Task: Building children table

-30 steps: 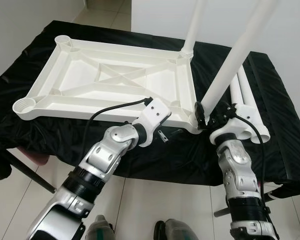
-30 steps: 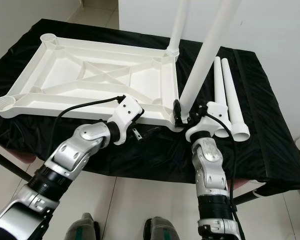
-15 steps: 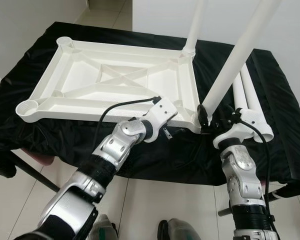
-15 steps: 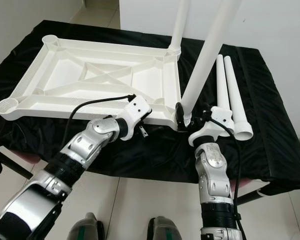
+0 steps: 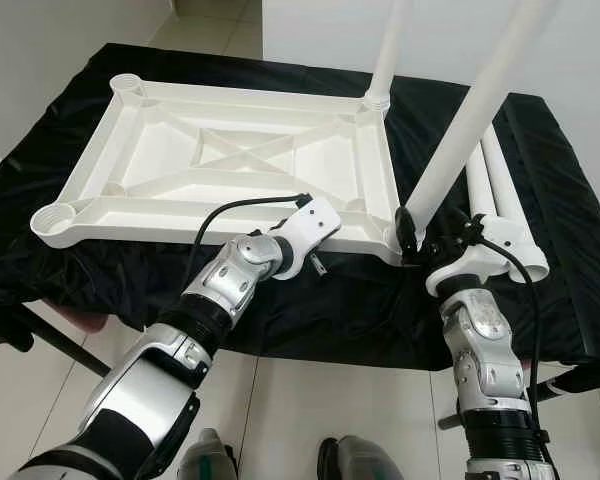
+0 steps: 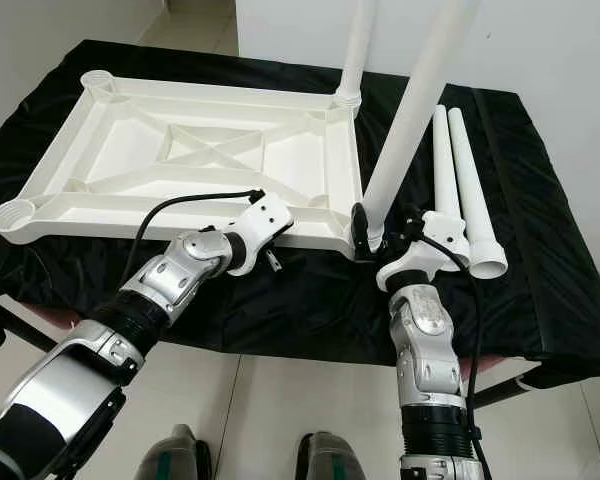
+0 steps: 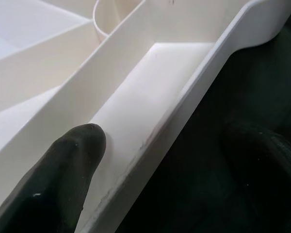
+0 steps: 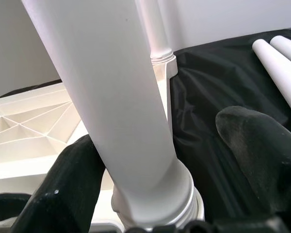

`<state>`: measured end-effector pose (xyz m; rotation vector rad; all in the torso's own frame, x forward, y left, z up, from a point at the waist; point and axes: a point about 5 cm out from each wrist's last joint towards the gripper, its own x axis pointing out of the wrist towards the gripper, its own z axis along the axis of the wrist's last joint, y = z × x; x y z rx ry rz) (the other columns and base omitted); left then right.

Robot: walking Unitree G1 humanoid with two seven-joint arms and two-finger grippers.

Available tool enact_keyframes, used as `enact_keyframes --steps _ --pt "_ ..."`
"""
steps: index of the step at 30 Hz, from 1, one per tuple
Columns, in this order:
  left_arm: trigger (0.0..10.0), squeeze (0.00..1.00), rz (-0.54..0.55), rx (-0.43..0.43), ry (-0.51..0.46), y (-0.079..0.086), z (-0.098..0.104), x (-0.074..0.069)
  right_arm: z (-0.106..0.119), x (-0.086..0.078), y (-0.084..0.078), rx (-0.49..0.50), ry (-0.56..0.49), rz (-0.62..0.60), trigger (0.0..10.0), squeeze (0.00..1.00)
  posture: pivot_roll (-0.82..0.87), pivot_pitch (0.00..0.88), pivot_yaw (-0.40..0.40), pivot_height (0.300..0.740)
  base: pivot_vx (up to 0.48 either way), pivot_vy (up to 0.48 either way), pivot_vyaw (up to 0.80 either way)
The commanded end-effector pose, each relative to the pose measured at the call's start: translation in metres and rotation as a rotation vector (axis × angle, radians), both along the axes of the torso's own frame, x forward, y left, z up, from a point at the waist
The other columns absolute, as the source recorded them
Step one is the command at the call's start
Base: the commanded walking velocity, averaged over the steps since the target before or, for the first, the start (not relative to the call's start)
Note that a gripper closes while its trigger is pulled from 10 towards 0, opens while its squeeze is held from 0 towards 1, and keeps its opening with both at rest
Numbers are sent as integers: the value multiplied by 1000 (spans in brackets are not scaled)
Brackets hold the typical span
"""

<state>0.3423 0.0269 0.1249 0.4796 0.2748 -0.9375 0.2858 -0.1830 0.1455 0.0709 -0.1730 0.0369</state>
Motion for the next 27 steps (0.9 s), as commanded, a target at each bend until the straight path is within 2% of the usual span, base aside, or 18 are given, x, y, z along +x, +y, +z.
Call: enact_keyframes --steps 1,5,9,10,14,16,17,20,23,25,27 --pt "10000 0 115 38 -54 5 -4 5 -2 -2 -2 17 16 -16 10000 0 -99 59 1 740 0 0 0" --pt "10000 0 94 42 -41 4 -6 4 -5 -4 0 14 29 3 10000 0 -100 60 4 740 0 0 0" --pt "10000 0 -8 19 5 3 -6 -5 -14 -10 1 -4 76 97 10000 0 -102 63 11 740 0 0 0" --pt "10000 0 -8 19 5 3 -6 -5 -14 -10 1 -4 76 97 10000 0 -102 63 11 740 0 0 0" --pt "10000 0 -135 16 35 7 -5 -18 -14 -11 -6 -24 82 97 10000 0 -104 65 15 740 0 0 0" --pt "10000 0 -135 16 35 7 -5 -18 -14 -11 -6 -24 82 97 10000 0 -104 65 15 740 0 0 0" --pt "10000 0 -174 15 43 9 -5 -23 -13 -10 -8 -28 81 93 10000 0 -102 66 16 740 0 0 0" --pt "10000 0 -205 9 53 12 -5 -28 -12 -9 -9 -30 78 93 10000 0 -99 65 17 740 0 0 0" --pt "10000 0 -306 6 78 22 -2 -46 -11 -6 -9 -34 74 100 10000 0 -90 65 14 740 0 0 0" --pt "10000 0 -306 6 78 22 -2 -46 -11 -6 -9 -34 74 100 10000 0 -90 65 14 740 0 0 0" --pt "10000 0 -328 -7 94 26 0 -52 -10 -3 -9 -38 71 108 10000 0 -79 63 12 740 0 0 0"
